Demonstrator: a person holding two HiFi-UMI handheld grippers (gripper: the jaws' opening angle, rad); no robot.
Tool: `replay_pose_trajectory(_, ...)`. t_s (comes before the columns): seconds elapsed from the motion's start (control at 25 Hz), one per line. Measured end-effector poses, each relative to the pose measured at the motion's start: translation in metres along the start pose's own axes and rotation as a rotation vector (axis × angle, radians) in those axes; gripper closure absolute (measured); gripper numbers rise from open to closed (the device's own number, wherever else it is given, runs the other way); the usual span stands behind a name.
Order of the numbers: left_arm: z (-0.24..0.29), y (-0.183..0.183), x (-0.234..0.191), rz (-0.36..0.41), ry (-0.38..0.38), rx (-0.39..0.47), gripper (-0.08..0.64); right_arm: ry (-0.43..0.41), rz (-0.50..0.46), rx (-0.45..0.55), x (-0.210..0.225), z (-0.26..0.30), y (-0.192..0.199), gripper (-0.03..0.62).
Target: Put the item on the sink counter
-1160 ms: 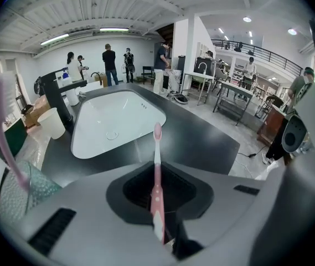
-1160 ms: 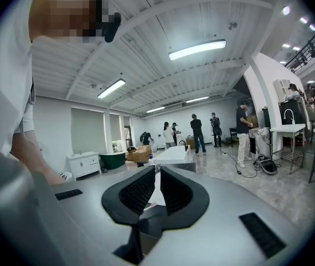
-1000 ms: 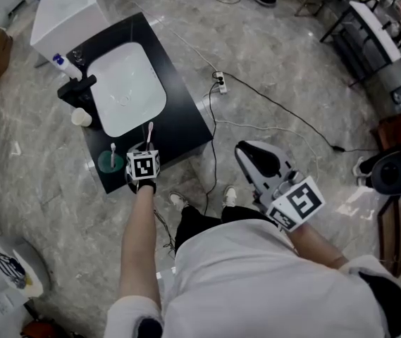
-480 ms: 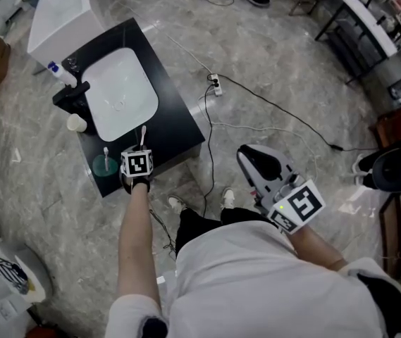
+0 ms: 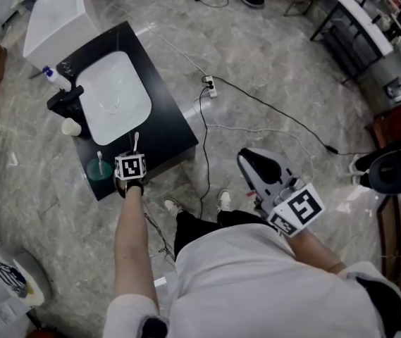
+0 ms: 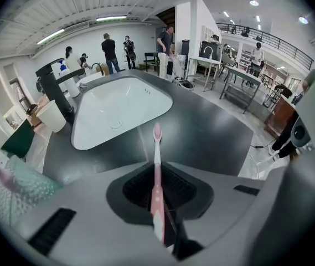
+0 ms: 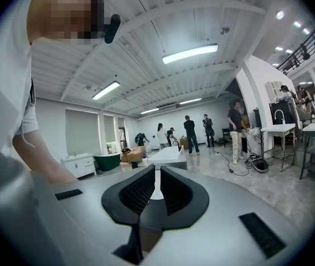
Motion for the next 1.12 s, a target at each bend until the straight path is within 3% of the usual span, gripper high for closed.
replay_pose_trajectory(0.52,0.002,-0.002,-0.001,-0.017,-0.031,-0.035,0.493,0.02,0.018,0.009,0.025,-0.016,0.001,0.537)
replay_pose_trajectory(0.6,0.0,-0.004,0.0,-0.023,-0.029,-0.02,0.464,0.014,0.02,0.013,0.027,-0.016,0.0,0.537)
replay_pose_trajectory(1.12,-0.025,-0.031,0.016,-0.061,-0.023,0.115,0.457,-0.04,0.027,0.029,0.036,-0.018,0.003,0.537)
Point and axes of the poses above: the fingertips, and each gripper's own axes: z forward along the fingers, x to its right, y out of its underside, the point moved 2 cm from there along -z, backward along the fingers, and after that the axes turned 2 degrees about -z, right-handed, at the moved point
